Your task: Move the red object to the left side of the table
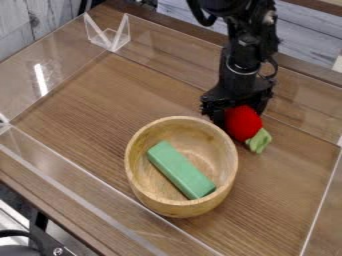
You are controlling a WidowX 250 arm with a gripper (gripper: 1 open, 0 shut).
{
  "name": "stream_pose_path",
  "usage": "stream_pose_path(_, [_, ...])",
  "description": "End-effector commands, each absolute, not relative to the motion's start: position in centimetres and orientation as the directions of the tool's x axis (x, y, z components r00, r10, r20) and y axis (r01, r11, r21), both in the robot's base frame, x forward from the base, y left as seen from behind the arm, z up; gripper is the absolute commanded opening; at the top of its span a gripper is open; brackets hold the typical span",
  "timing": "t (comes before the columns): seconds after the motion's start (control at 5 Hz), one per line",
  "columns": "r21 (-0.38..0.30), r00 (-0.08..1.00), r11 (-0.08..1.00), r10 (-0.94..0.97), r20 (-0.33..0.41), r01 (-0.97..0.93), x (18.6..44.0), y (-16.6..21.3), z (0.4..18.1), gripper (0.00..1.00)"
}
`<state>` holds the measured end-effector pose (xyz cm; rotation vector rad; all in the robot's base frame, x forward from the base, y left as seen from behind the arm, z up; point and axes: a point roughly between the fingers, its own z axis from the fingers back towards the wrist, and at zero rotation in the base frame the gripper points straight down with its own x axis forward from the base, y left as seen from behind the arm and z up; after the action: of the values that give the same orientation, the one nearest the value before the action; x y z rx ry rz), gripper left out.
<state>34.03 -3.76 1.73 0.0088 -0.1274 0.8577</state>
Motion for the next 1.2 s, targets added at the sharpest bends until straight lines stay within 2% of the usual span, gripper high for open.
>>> stream_pose_path(0.0, [-0.060,0.661,0.675,0.735,0.151,-0.736,33.6,-3.7,3.8,1.00])
stream_pose_path(0.2, [-0.054,0.679,0.694,0.716,0.161,-0.718,32.9,-3.6,5.0,1.00])
stream_pose_path(0.4, [-0.063,0.729,0.744,0.666,0.161,-0.666,32.8,-3.0,6.0,0.00])
stream_pose_path(0.8, [-0.114,0.842,0.861,0.509,0.178,-0.496,32.5,-0.6,10.0,0.00])
stream_pose_path(1.0, [-0.119,0.868,0.887,0.461,0.184,-0.446,31.4,1.5,11.2,0.00])
